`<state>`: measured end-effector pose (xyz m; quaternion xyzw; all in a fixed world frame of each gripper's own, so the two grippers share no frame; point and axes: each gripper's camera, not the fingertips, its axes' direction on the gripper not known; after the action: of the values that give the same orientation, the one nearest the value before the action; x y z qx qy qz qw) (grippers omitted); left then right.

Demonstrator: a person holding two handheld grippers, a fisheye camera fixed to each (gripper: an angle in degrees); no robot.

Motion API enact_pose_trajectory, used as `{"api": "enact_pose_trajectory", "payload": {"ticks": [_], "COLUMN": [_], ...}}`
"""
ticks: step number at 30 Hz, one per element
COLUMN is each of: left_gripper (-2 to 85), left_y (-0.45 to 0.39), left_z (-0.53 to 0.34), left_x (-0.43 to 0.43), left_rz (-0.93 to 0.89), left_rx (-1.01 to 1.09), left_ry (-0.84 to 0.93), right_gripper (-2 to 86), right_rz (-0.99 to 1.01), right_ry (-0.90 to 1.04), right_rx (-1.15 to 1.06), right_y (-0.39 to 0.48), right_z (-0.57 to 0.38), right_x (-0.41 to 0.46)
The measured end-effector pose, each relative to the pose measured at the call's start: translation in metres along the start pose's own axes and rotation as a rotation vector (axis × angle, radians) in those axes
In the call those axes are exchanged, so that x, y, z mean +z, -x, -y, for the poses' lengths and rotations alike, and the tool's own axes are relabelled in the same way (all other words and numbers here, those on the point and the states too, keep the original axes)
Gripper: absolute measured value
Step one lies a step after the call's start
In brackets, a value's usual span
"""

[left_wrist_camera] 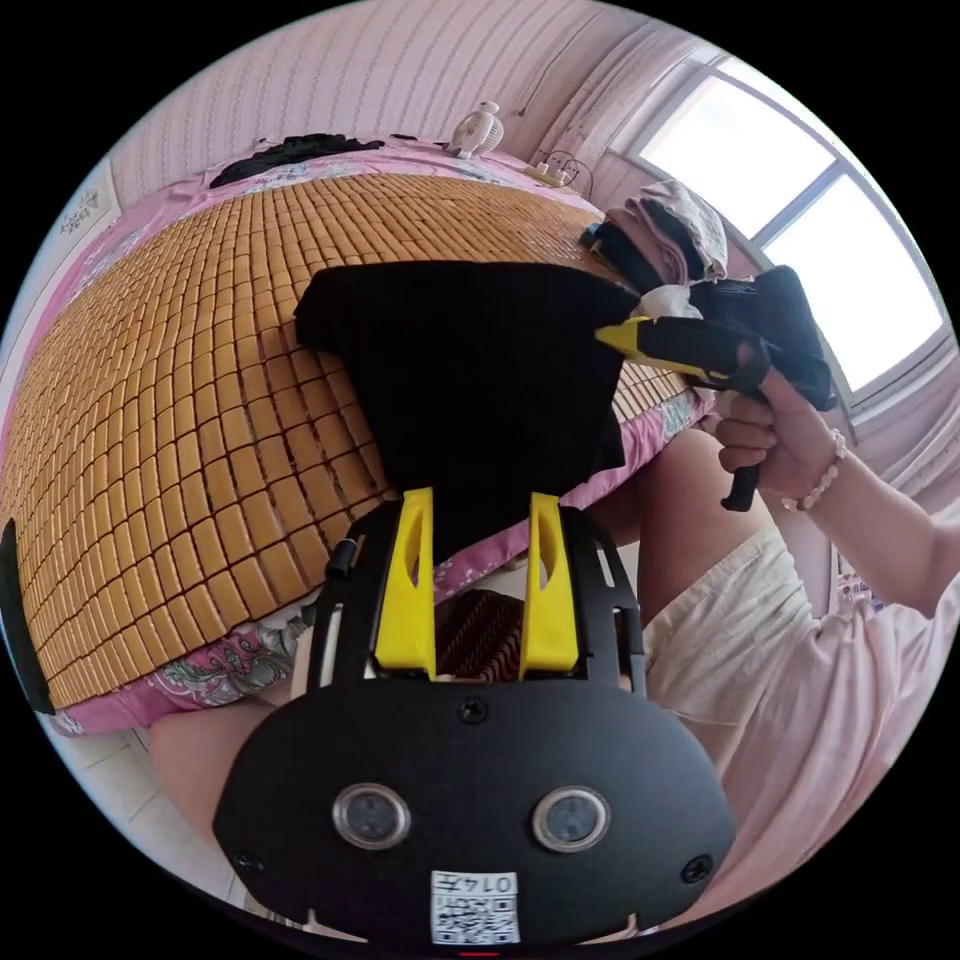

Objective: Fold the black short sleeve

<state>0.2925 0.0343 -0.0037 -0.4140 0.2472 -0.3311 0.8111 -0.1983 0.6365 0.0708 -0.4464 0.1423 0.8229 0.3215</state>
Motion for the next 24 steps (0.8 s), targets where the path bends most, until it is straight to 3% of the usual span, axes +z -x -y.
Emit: {"api": "enact_pose_trajectory", "payload": {"ticks": [5, 9, 18, 24], "left_gripper": [12.1, 8.9, 10.8, 11.1], "left_y": [0.011, 0.011, 0.004, 0.002], "left_z": [-0.007, -0.003, -0.008, -0.016], "left_x": [-0.010, -0.011, -0.043, -0.080], "left_rz": [0.080, 0.130, 0.077, 0.059], "left_rx": [-0.090, -0.074, -0.086, -0.110], "left_ry": [0.018, 0.040, 0.095, 0.061], "right_gripper": [0.7, 1.9, 14.6, 2.8], "right_rz": [-0.111, -0.316, -0.499, -0.390], "right_ry": [-0.120, -0.073, -0.012, 0.084], "right_rx": [0.082, 0.113, -0.211, -0.141], "right_y": [-0.018, -0.034, 0.032, 0.035], "right_z": [0.007, 0.009, 0.041, 0.066], "right_x": [-0.036, -0.044, 0.007, 0.036]}}
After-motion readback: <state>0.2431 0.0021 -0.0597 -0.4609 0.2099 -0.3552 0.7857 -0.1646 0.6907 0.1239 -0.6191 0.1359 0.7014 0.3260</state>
